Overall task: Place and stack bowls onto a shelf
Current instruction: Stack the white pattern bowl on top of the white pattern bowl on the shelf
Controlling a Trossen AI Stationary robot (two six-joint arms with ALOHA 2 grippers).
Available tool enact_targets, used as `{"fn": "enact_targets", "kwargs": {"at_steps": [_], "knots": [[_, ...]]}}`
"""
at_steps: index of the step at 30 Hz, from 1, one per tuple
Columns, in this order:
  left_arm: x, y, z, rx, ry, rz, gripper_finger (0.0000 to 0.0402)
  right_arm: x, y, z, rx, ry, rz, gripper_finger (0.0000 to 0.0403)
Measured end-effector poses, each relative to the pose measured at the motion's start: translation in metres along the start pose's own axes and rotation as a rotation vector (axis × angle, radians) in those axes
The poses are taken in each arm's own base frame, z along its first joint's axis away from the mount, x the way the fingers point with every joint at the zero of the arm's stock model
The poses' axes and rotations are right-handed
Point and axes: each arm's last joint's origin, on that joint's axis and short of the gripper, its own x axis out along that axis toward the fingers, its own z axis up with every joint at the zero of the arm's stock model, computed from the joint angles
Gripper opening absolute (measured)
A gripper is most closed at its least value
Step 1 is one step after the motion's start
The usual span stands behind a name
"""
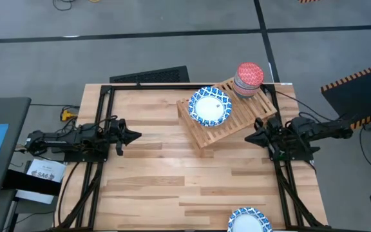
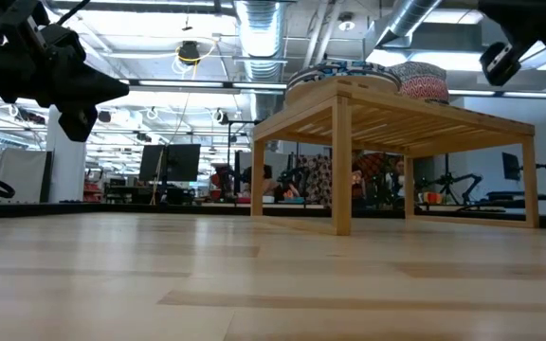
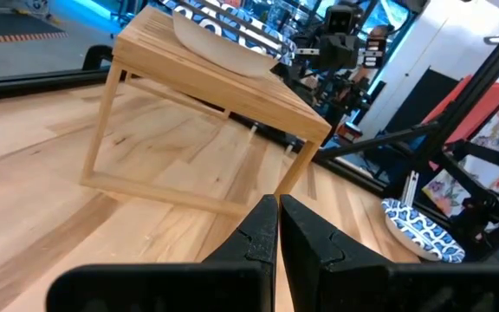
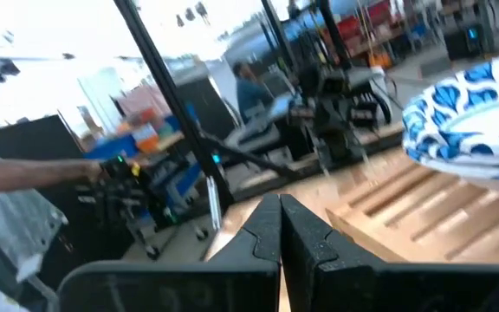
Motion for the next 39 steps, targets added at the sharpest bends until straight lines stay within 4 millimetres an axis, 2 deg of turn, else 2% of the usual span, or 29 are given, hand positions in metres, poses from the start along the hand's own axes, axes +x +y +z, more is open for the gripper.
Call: {"fn": "enact_targets", "kwargs": {"at_steps": [4, 18, 26, 30, 34, 37, 39], "knots": [[0.000, 0.000, 0.000, 0.000, -0.001, 0.000, 0.0000, -0.001, -0.006, -0.014, 0.001, -0.064, 0.030, 0.0020], [0.000, 0.000, 0.000, 0.000, 0.000, -0.001, 0.0000, 0.003, -0.025, -0.054, -0.019, -0.032, 0.016, 0.0020], [0.000, 0.000, 0.000, -0.001, 0.001, -0.003, 0.0000, 0.003, -0.026, -0.056, -0.007, -0.011, 0.008, 0.0020], [0.000, 0.000, 0.000, -0.001, 0.002, -0.003, 0.0000, 0.002, -0.020, -0.043, 0.084, -0.086, 0.048, 0.0020], [0.000, 0.000, 0.000, -0.001, 0.002, -0.003, 0.0000, -0.004, 0.002, 0.004, 0.092, -0.137, 0.076, 0.0020], [0.000, 0.000, 0.000, -0.001, 0.002, -0.003, 0.0000, -0.001, 0.013, 0.024, 0.134, 0.053, 0.012, 0.0020], [0.000, 0.000, 0.000, -0.001, 0.002, -0.003, 0.0000, 0.005, 0.019, 0.031, 0.241, 0.185, 0.001, 0.0021]]}}
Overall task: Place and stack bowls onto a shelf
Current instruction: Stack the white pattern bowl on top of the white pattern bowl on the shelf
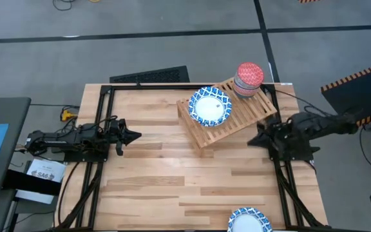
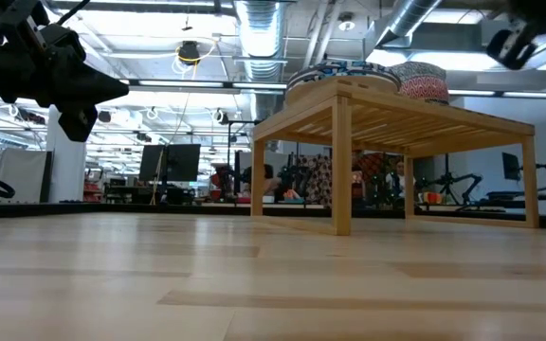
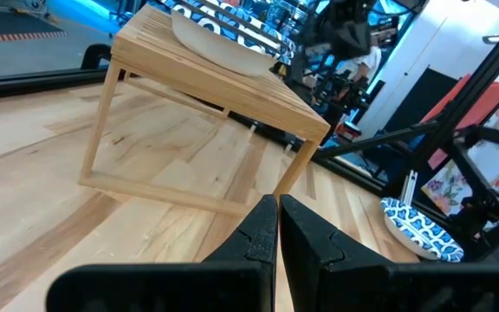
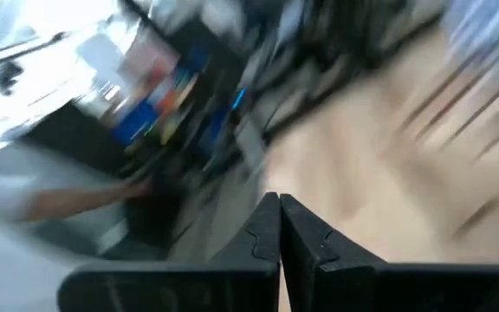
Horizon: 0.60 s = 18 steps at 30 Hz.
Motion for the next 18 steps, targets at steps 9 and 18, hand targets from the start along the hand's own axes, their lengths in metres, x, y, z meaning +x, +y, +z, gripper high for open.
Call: {"fn": "enact_targets", "kwargs": {"at_steps": [9, 18], "knots": [[0.000, 0.000, 0.000, 0.000, 0.000, 0.000, 0.0000, 0.056, 0.051, -0.026, 0.302, 0.573, 0.141, 0.0021], [0.000, 0.000, 0.000, 0.000, 0.000, 0.000, 0.0000, 0.077, 0.086, -0.079, 0.323, 1.024, -0.293, 0.0038]]}}
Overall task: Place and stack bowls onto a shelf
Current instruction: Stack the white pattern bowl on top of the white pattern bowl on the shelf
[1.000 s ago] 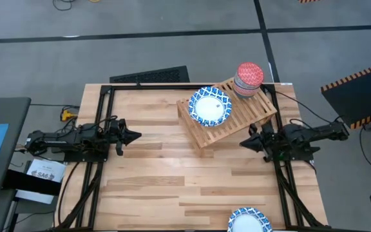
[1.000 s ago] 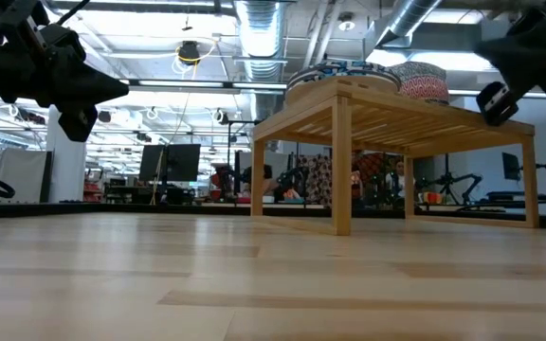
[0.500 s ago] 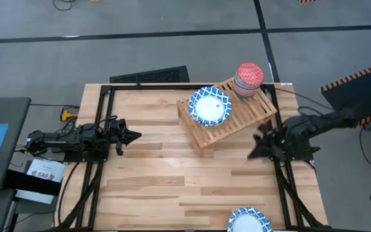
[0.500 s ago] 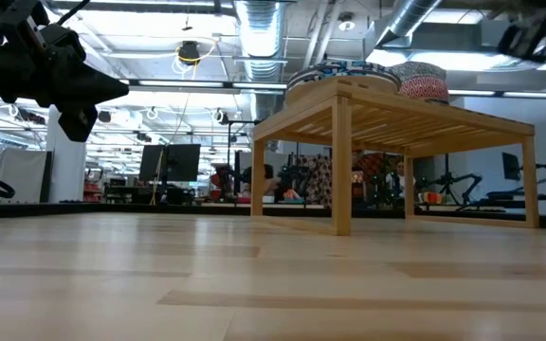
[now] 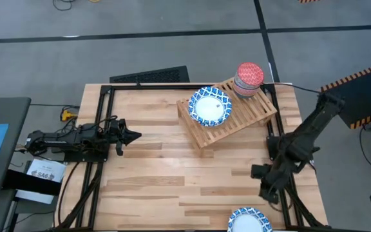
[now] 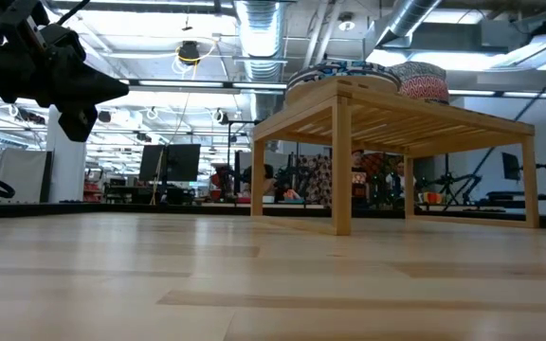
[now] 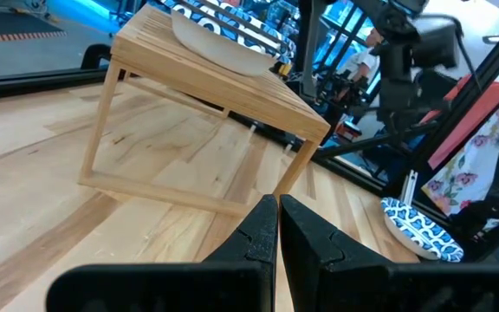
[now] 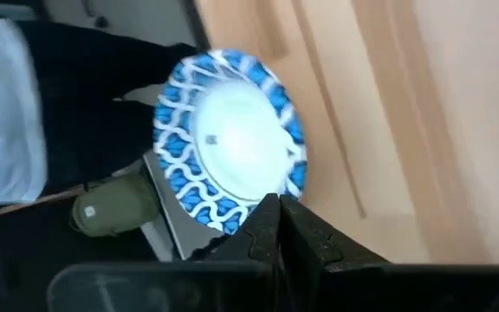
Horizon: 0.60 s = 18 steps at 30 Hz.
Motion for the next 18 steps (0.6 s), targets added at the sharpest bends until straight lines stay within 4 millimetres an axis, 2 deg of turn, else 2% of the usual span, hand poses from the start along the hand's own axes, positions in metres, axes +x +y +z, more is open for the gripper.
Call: {"fn": "enact_targets", "kwargs": {"at_steps": [5, 8, 11, 18], "knots": [[0.000, 0.000, 0.000, 0.000, 0.000, 0.000, 0.0000, 0.028, 0.004, -0.008, 0.133, 0.054, -0.071, 0.0057], [0.000, 0.000, 0.000, 0.000, 0.000, 0.000, 0.0000, 0.042, 0.013, -0.008, 0.193, 0.051, -0.024, 0.0083], [0.000, 0.000, 0.000, 0.000, 0.000, 0.000, 0.0000, 0.057, 0.017, -0.010, 0.258, 0.057, -0.023, 0.0129], [0.000, 0.000, 0.000, 0.000, 0.000, 0.000, 0.0000, 0.105, 0.010, -0.026, 0.356, 0.112, -0.172, 0.0240]]}}
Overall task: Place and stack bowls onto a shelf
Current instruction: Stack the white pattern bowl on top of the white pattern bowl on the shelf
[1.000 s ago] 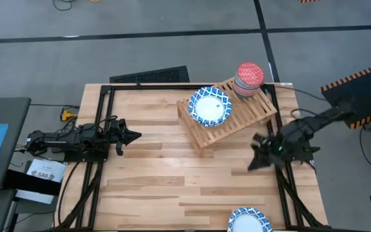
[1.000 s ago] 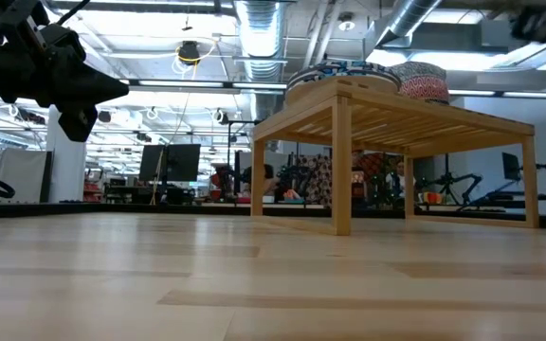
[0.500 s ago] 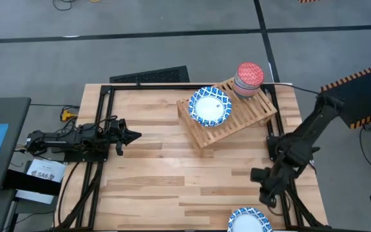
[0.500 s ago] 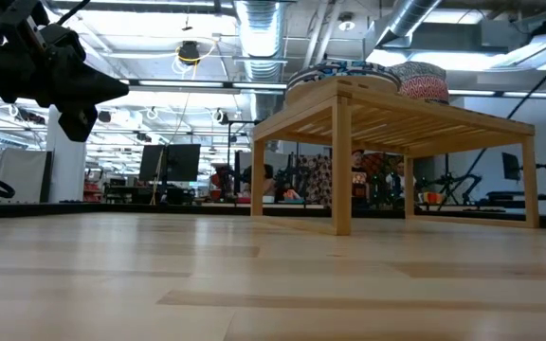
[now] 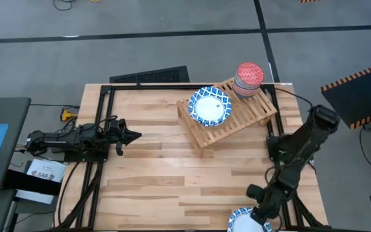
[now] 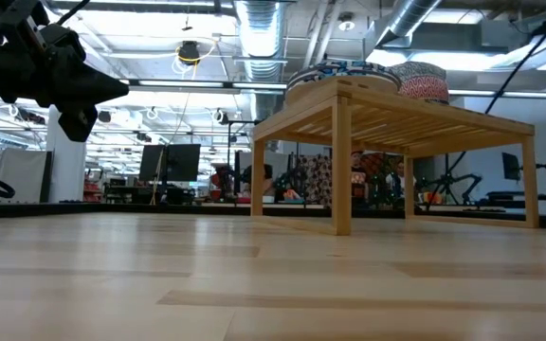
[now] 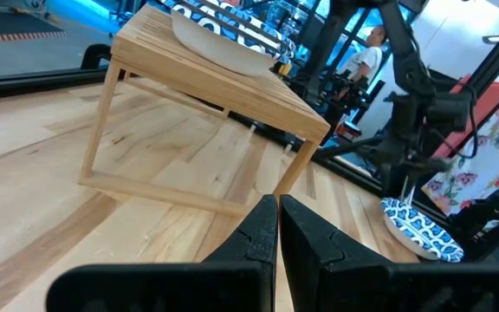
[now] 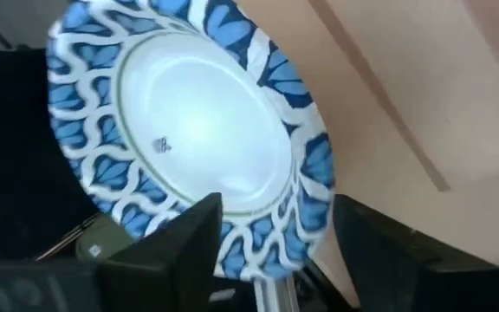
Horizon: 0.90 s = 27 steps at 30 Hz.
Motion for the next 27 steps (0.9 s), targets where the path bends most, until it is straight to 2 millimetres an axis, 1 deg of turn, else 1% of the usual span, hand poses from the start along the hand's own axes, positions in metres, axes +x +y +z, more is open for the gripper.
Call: {"fn": "enact_targets", "kwargs": {"at_steps": [3, 7, 9, 12, 14, 16, 17, 19, 20, 24, 27], "knots": [[0.000, 0.000, 0.000, 0.000, 0.000, 0.000, 0.0000, 0.016, -0.001, -0.002, 0.012, 0.003, -0.024, 0.0257], [0.000, 0.000, 0.000, 0.000, 0.000, 0.000, 0.0000, 0.034, -0.006, -0.002, 0.031, 0.005, -0.092, 0.0259], [0.000, 0.000, 0.000, 0.000, 0.000, 0.000, 0.0000, 0.041, -0.006, -0.001, 0.040, 0.013, -0.098, 0.0259], [0.000, 0.000, 0.000, 0.000, 0.000, 0.000, 0.0000, 0.046, -0.002, -0.001, 0.013, 0.033, -0.061, 0.0253], [0.000, 0.000, 0.000, 0.000, 0.000, 0.000, 0.0000, 0.042, 0.002, 0.000, -0.026, 0.059, -0.024, 0.0229], [0.000, 0.000, 0.000, 0.000, 0.000, 0.000, 0.0000, 0.031, 0.008, 0.002, -0.090, 0.081, 0.036, 0.0174], [0.000, 0.000, 0.000, 0.000, 0.000, 0.000, 0.0000, 0.022, 0.011, 0.004, -0.133, 0.096, 0.077, 0.0137], [0.000, 0.000, 0.000, 0.000, 0.000, 0.000, 0.0000, 0.004, 0.017, 0.010, -0.208, 0.121, 0.152, 0.0051], [0.000, 0.000, 0.000, 0.000, 0.000, 0.000, 0.0000, -0.006, 0.020, 0.014, -0.224, 0.117, 0.187, 0.0029], [0.000, 0.000, 0.000, 0.000, 0.000, 0.000, 0.0000, -0.054, 0.026, 0.035, -0.275, 0.027, 0.358, 0.0020], [0.000, 0.000, 0.000, 0.000, 0.000, 0.000, 0.0000, -0.093, 0.023, 0.053, -0.309, -0.080, 0.475, 0.0017]]}}
